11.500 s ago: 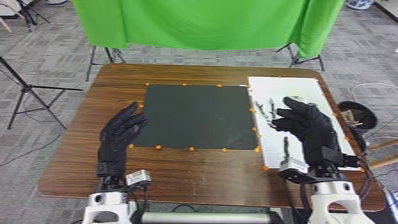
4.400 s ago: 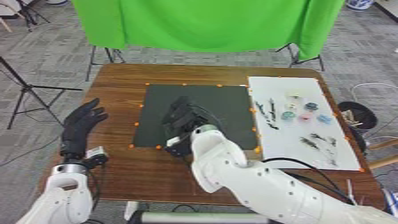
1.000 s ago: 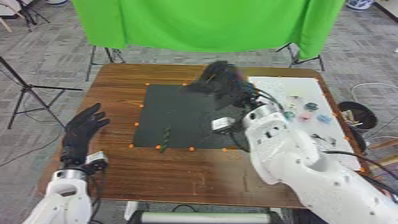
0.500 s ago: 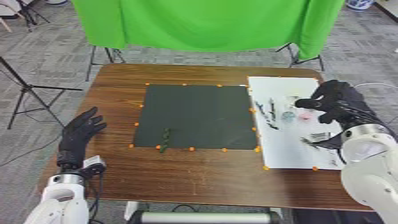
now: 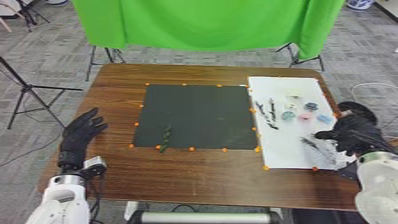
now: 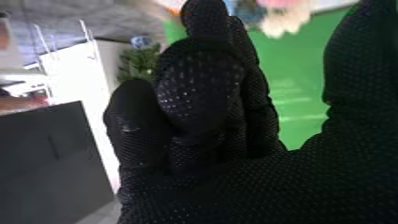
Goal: Arrange flowers
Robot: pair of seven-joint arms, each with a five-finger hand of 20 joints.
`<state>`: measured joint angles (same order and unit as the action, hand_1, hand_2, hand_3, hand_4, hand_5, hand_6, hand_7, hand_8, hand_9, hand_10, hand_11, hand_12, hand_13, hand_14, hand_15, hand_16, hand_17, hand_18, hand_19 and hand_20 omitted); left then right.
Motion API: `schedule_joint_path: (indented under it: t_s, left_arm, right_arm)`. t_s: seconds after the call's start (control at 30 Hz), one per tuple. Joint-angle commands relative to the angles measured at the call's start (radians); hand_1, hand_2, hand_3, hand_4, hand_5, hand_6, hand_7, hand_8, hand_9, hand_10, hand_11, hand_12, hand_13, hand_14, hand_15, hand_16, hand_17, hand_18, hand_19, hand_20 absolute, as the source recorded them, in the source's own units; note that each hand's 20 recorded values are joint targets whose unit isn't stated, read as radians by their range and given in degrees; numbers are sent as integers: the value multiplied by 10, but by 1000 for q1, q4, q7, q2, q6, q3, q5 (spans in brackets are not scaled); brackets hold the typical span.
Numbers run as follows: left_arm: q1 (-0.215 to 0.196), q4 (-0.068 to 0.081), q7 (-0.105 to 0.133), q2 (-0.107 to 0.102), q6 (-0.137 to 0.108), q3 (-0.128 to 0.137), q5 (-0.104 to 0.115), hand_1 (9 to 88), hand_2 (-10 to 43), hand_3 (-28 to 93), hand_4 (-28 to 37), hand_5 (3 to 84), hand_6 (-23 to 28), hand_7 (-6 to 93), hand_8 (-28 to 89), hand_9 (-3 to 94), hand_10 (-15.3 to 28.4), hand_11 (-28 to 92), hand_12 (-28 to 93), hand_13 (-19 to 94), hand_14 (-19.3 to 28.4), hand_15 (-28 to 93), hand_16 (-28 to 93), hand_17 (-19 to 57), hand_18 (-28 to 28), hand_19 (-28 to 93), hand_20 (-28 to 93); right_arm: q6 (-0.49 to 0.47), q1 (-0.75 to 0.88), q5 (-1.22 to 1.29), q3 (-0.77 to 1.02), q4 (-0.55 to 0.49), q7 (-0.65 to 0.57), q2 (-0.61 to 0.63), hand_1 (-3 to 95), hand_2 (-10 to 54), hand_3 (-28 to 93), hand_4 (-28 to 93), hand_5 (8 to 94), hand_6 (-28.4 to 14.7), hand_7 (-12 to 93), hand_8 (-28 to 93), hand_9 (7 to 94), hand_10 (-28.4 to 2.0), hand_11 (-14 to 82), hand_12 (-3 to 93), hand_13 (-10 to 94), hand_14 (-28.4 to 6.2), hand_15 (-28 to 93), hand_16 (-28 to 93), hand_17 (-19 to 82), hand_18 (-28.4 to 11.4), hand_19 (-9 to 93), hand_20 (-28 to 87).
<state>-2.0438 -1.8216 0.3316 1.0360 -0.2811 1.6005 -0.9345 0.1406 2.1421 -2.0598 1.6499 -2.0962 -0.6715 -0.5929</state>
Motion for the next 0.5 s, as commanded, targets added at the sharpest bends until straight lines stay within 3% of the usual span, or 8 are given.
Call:
schedule_joint_path:
  t_s: [0.03,0.3,0.37,0.5]
  left_arm:
    - [-16,-3,-10,12,-4,-5,-2,278,-95,729,-270,417,-4,180,-98,444,122,189,105,390,164,294,1,78,151,97,209]
    - [-22,-6,-13,16,-7,-5,-2,277,-95,729,-269,417,-3,179,-99,445,121,189,105,389,164,293,1,78,151,98,209]
    - [-22,-6,-12,15,-7,-6,-1,277,-95,729,-269,417,-3,180,-98,445,121,189,105,389,164,293,1,78,151,98,209]
    - [-23,-6,-11,15,-7,-5,0,277,-95,729,-269,417,-2,179,-98,445,121,189,105,389,164,294,2,78,151,97,208]
  right_arm:
    - [-11,46,0,-3,10,-16,-11,283,-95,674,-89,617,-41,297,-60,817,-138,214,190,920,-40,538,309,647,-125,932,473]
    - [5,50,-17,-36,32,-34,-14,346,-95,678,-98,624,-35,309,-63,829,-130,223,190,924,-36,537,309,652,-118,932,467]
    - [30,44,-18,-51,42,-38,-13,392,-95,663,-118,627,-31,302,92,844,-127,224,189,929,-33,533,309,658,-114,932,462]
    - [75,32,-27,-72,54,-39,-7,493,-95,597,-122,661,-23,311,201,879,-117,232,190,937,-25,550,300,677,-107,932,461]
